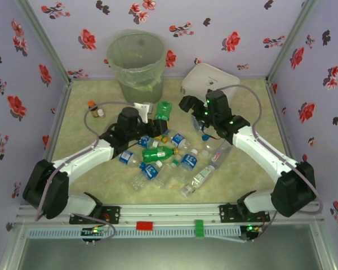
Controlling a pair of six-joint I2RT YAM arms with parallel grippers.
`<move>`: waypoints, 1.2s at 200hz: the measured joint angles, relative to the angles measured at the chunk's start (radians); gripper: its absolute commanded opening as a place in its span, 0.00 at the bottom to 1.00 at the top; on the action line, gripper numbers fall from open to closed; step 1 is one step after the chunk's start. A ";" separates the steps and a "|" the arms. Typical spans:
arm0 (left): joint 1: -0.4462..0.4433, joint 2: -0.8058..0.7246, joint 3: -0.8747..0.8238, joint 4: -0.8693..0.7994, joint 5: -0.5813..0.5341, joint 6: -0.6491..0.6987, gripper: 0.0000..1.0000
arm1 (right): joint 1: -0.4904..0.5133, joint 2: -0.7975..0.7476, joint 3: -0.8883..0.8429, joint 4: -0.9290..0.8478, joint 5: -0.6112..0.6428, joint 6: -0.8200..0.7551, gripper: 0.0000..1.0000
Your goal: Put the plastic bottles in the bin
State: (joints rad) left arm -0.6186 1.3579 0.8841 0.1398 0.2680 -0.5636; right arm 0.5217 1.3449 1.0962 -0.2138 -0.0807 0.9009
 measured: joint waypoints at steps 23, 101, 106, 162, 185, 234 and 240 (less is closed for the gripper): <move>0.052 0.000 0.169 -0.137 -0.025 0.064 0.47 | -0.007 -0.009 0.000 -0.078 0.080 -0.034 1.00; 0.290 0.289 0.921 -0.341 -0.045 0.232 0.47 | -0.007 -0.010 -0.034 -0.211 0.191 -0.071 1.00; 0.299 0.329 0.973 -0.360 -0.048 0.238 0.47 | -0.007 -0.010 -0.041 -0.212 0.190 -0.071 0.99; 0.352 0.743 1.452 -0.624 -0.064 0.288 0.48 | -0.007 -0.064 -0.087 -0.211 0.190 -0.076 1.00; 0.362 0.872 1.603 -0.726 -0.072 0.290 0.50 | -0.007 -0.084 -0.089 -0.210 0.190 -0.088 1.00; 0.368 0.945 1.669 -0.819 -0.080 0.282 0.94 | -0.007 -0.094 -0.110 -0.209 0.194 -0.100 0.99; 0.368 0.945 1.672 -0.821 -0.081 0.282 0.99 | -0.007 -0.098 -0.117 -0.209 0.197 -0.105 1.00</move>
State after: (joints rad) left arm -0.2508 2.3028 2.5561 -0.6815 0.1871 -0.2821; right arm 0.5148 1.2465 0.9794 -0.4225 0.1165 0.7956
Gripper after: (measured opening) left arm 0.897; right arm 0.996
